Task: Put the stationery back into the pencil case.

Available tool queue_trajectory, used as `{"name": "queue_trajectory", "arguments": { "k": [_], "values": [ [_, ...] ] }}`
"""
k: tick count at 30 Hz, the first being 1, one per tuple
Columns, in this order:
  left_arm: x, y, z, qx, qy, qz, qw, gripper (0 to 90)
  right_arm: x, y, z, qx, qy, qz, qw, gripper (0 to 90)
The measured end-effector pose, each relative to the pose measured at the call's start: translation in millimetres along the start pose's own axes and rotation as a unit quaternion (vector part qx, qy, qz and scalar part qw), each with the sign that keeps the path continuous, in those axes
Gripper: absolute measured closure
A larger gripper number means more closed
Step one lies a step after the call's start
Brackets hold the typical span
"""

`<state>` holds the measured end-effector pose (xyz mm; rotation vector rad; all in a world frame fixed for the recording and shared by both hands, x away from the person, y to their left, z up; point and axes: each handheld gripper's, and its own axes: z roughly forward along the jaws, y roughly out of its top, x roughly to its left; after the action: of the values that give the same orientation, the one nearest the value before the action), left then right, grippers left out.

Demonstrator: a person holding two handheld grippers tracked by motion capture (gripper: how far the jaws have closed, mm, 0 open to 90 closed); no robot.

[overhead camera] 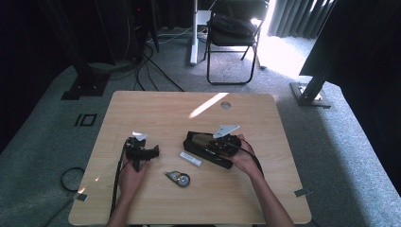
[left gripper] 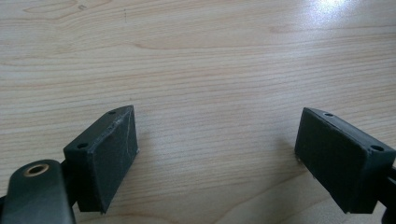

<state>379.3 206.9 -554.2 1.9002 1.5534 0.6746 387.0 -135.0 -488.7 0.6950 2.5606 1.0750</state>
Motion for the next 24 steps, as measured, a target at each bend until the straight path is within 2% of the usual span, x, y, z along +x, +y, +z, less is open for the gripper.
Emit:
{"name": "queue_trajectory", "arguments": {
  "k": [9,24],
  "values": [
    [0.0,0.0,0.0,0.000,0.000,0.000,1.0000,13.4,9.5,6.6,-12.4,-0.028,-0.004,-0.006,0.9996,74.8],
    [0.0,0.0,0.0,0.000,0.000,0.000,1.0000,13.4,26.4,12.6,-18.8,-0.050,0.000,-0.011,0.9987,73.3]
  ]
}}
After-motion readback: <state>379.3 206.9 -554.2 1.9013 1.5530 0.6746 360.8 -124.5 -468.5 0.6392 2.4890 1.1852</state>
